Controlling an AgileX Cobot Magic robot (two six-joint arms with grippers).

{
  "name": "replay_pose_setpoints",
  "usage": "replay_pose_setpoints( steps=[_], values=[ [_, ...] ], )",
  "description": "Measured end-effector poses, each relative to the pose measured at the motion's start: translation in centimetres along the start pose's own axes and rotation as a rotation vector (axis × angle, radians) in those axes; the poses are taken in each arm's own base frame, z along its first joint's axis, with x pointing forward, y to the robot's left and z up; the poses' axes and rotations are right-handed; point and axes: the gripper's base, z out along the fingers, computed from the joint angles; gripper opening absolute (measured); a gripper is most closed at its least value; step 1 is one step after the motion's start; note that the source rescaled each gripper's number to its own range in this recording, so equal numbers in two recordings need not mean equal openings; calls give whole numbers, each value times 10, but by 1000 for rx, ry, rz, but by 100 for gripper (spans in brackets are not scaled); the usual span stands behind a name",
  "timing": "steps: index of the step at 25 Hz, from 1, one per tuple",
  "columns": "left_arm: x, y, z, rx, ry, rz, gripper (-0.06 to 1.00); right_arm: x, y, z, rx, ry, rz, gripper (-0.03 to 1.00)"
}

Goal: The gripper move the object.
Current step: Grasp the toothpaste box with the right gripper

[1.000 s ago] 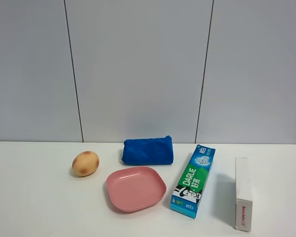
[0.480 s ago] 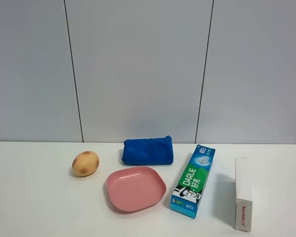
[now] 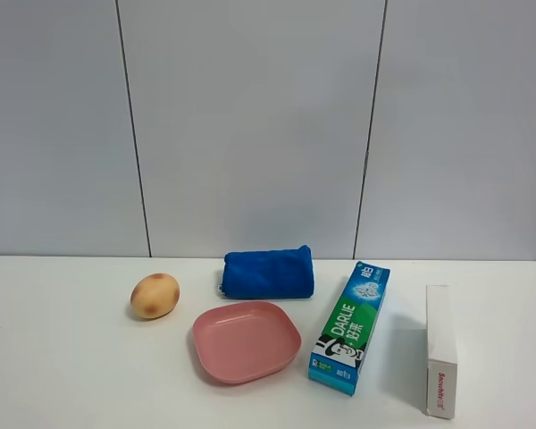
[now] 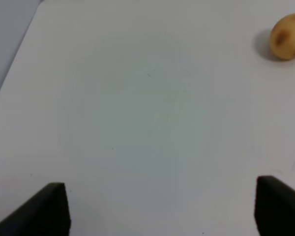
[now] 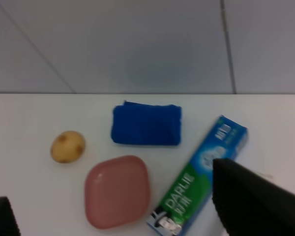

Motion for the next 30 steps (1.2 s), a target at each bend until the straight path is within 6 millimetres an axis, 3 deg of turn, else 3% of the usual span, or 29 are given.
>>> replay_pose_setpoints(
  steps=[5,11,13,17,19,22,25,30],
  values=[
    [0,0,0,0,0,0,100,-30,-8,57,-109,108,-4,43],
    [0,0,0,0,0,0,100,-25,5,130,-203,205,-19,41],
    [0,0,0,0,0,0,100,-19,14,150,-222,222,-33,49],
    [0,0,0,0,0,0,100,-3,35,185,-235,273,-75,89],
    [0,0,0,0,0,0,100,8,41,203,-207,320,-36,98],
    [0,0,0,0,0,0,100,26,36,231,-93,413,154,100],
    [0,0,0,0,0,0,100,43,17,254,95,481,298,100],
    [0,0,0,0,0,0,100,59,-8,263,378,528,362,100]
  ],
)
